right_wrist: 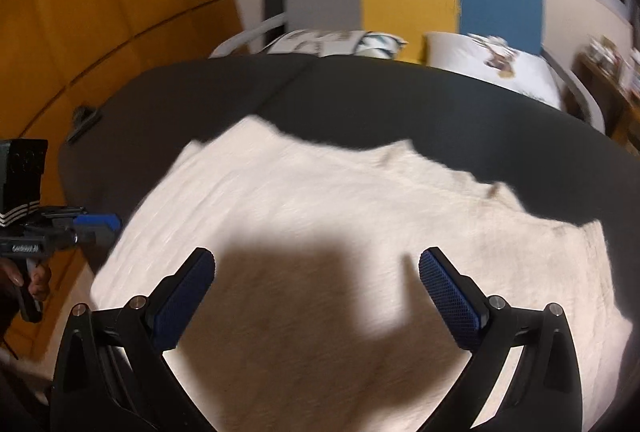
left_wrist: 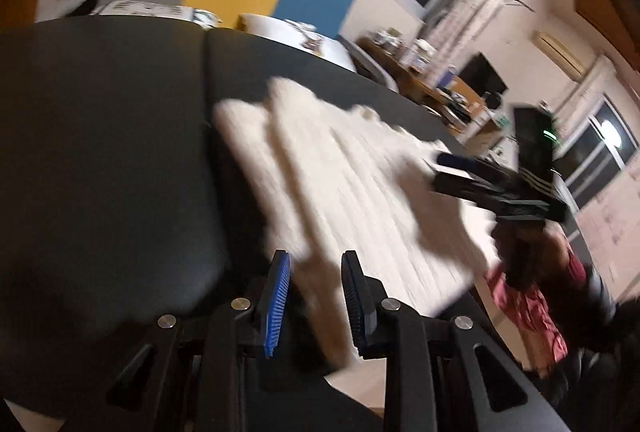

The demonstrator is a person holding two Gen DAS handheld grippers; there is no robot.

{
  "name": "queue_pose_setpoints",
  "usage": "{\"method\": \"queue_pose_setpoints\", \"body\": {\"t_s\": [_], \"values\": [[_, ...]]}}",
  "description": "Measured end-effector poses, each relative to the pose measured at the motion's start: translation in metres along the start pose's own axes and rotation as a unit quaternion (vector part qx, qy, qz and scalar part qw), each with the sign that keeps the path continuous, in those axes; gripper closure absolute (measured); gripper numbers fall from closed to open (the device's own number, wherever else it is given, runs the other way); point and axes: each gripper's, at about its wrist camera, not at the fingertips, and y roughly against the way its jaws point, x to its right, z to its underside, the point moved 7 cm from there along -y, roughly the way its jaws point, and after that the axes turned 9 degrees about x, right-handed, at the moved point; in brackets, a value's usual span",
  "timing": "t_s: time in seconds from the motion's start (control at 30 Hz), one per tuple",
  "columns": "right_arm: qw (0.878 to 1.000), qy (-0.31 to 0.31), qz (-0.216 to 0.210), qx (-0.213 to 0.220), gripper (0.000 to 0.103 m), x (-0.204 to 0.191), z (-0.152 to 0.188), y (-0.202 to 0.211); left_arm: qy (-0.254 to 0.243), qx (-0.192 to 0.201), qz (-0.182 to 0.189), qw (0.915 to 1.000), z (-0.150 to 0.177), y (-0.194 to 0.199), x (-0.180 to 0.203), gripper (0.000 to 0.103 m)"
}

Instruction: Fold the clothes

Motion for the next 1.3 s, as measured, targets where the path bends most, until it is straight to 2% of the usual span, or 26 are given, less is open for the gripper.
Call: {"method": "queue_pose_setpoints", "body": {"t_s": [0.07,0.13,0.2,0.37,0.4,0.5,0.6,0.7,0.77,0.87,0.93,1.07,1.1,1.13,1.2,1.23,1.3], "values": [[0.999,0.024,0.018,-0.024,0.000,-0.006,0.008,-0.014,0.001,-0.004,0.021,0.9998,0.017,0.009,0.004,0.076],[0.998,0.040,0.039,-0.037,0.000,-0.005,0.017,-0.037,0.000,-0.003,0.024,0.9997,0.021,0.006,0.006,0.075],[0.998,0.036,0.039,-0.025,0.000,-0.002,0.013,-0.040,0.006,-0.001,0.023,0.9997,0.023,0.004,0.003,0.075],[0.999,0.032,0.034,-0.009,0.000,0.003,0.007,-0.043,0.030,0.045,0.076,0.9956,0.016,0.011,0.002,0.072],[0.999,0.032,0.031,-0.008,0.000,0.003,0.007,-0.042,0.030,0.043,0.094,0.9942,0.014,0.008,0.003,0.072],[1.000,0.029,0.011,0.000,0.000,0.006,0.008,-0.039,0.027,0.016,0.140,0.9897,0.013,-0.005,0.002,0.072],[0.999,0.032,-0.004,0.002,0.000,0.010,0.008,-0.040,0.036,-0.021,0.171,0.9844,0.018,-0.022,-0.003,0.072],[0.999,0.034,-0.008,0.002,0.000,0.011,0.008,-0.041,0.049,-0.049,0.225,0.9719,0.018,-0.021,-0.002,0.072],[0.999,0.034,-0.007,0.003,0.000,0.011,0.008,-0.041,0.026,-0.070,0.247,0.9662,0.024,-0.016,0.006,0.074],[0.999,0.033,-0.006,0.006,0.000,0.011,0.007,-0.041,-0.037,-0.079,0.230,0.9692,0.027,-0.020,0.023,0.073],[0.999,0.032,-0.004,0.006,0.000,0.012,0.006,-0.042,-0.049,-0.074,0.217,0.9721,0.024,-0.032,0.025,0.071],[1.000,0.029,0.001,0.007,0.000,0.012,0.006,-0.042,-0.038,-0.066,0.219,0.9726,0.016,-0.044,0.030,0.069],[1.000,0.029,0.001,0.008,0.000,0.012,0.006,-0.041,-0.046,-0.068,0.217,0.9727,0.016,-0.047,0.033,0.077],[1.000,0.029,0.001,0.008,0.000,0.011,0.007,-0.041,-0.068,-0.072,0.212,0.9721,0.018,-0.046,0.037,0.094],[1.000,0.029,0.001,0.007,0.000,0.011,0.007,-0.040,-0.070,-0.064,0.243,0.9654,0.016,-0.033,0.041,0.096],[1.000,0.029,0.001,0.007,0.000,0.012,0.007,-0.040,-0.078,-0.063,0.243,0.9647,0.016,-0.026,0.039,0.097],[1.000,0.030,0.001,0.007,0.000,0.012,0.007,-0.040,-0.122,-0.096,0.189,0.9696,0.027,-0.030,0.025,0.098]]}}
